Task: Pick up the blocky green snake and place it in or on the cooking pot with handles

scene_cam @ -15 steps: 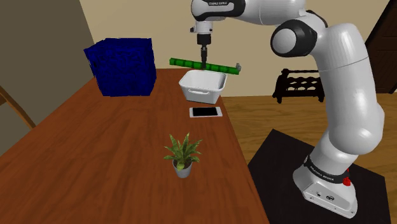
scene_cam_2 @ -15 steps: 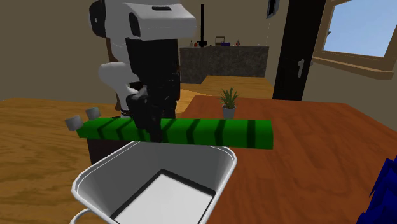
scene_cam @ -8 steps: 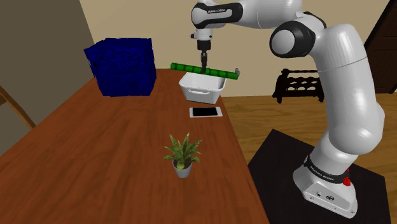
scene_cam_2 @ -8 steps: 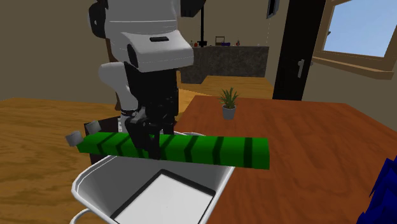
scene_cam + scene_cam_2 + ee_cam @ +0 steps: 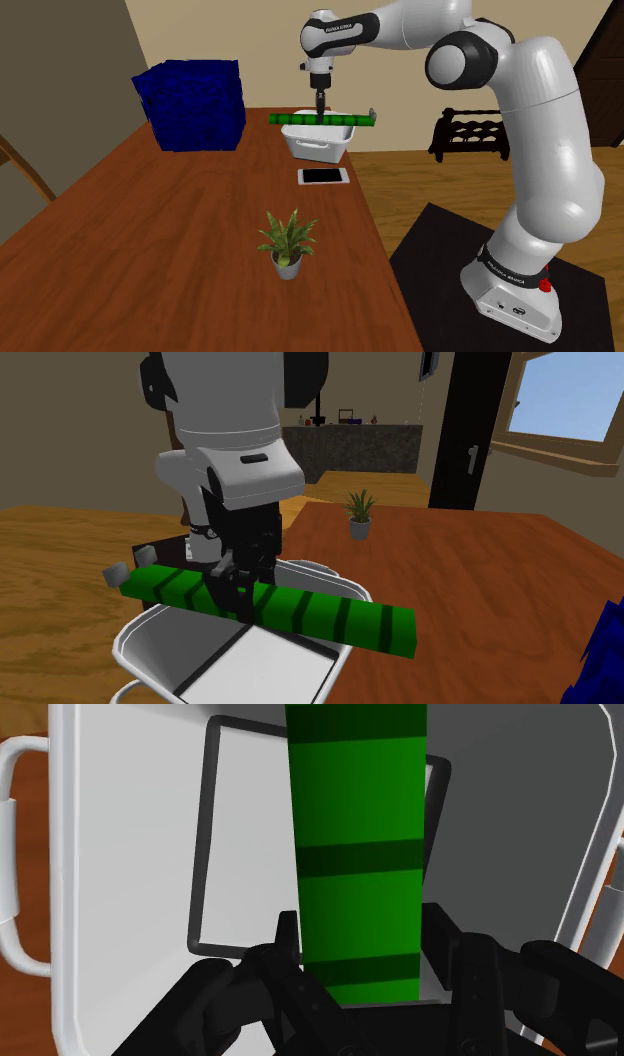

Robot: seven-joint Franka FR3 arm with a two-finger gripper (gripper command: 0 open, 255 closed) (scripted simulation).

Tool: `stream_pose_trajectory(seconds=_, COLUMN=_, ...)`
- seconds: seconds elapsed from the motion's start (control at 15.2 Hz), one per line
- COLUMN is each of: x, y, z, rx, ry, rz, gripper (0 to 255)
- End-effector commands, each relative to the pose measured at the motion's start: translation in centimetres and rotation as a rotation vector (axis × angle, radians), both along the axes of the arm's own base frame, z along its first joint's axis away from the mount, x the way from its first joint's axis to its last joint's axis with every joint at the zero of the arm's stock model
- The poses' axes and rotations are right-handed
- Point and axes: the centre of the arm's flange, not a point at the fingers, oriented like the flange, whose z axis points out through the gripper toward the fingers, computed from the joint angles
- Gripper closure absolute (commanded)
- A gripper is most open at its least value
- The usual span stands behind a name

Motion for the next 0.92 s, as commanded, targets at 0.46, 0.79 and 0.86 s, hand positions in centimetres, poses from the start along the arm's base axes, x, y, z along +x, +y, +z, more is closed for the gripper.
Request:
stream_pose_trajectory(seconds=0.46, x=-0.1, y=0.0, z=-0.3, rx=0.0, ry=0.001, rz=0.0, gripper=0)
stream_pose_trajectory(seconds=0.79, x=0.3, y=-0.2, z=2.4, rx=0.0, ry=0.001, rz=0.0, gripper=0)
stream_pose_trajectory(seconds=0.86, x=0.4, y=-0.3, z=3.7, rx=0.0, ry=0.001, rz=0.0, gripper=0)
